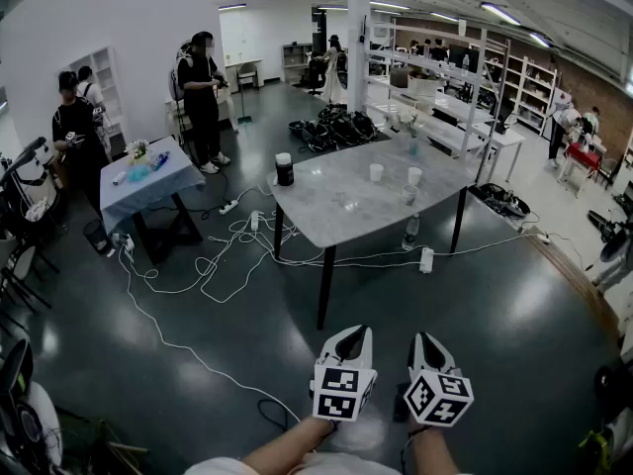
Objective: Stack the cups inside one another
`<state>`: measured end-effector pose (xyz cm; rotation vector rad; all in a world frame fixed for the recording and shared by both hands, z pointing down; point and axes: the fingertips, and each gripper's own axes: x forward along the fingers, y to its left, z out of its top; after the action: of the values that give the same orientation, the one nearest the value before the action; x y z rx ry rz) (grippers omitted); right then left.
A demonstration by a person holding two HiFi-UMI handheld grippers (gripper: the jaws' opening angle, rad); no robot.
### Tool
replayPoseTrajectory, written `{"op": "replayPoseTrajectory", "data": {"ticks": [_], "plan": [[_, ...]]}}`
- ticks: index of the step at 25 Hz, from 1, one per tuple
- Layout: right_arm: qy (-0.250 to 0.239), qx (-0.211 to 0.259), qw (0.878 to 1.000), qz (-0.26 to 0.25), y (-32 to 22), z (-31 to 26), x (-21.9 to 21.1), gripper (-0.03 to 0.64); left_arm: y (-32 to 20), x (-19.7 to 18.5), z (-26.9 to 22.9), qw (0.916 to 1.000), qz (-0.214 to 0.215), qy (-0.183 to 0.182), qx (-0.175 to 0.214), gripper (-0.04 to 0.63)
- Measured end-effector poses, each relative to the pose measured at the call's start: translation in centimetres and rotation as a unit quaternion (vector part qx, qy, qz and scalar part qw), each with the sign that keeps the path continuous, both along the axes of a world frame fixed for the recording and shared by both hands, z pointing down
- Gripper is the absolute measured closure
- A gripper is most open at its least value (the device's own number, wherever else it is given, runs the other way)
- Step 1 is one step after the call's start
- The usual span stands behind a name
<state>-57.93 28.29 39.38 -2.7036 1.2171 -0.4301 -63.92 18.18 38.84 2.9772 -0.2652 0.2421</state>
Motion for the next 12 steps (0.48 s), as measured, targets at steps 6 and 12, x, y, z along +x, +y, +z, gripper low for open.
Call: {"op": "replayPoseTrajectory", "data": {"ticks": [6,12], "plan": [[0.000,-0.004,1.000,0.002,0.2,0.2,-0.4,0.609,0.3,-0.3,1.2,0.9999,0.006,-0.013,0.003,0.601],[-0.002,-0.005,1.000,0.009,0.3,0.5,-0.7,0.609,0.2,-0.7,1.4,0.9998,0.011,-0.014,0.007,0.601]]}}
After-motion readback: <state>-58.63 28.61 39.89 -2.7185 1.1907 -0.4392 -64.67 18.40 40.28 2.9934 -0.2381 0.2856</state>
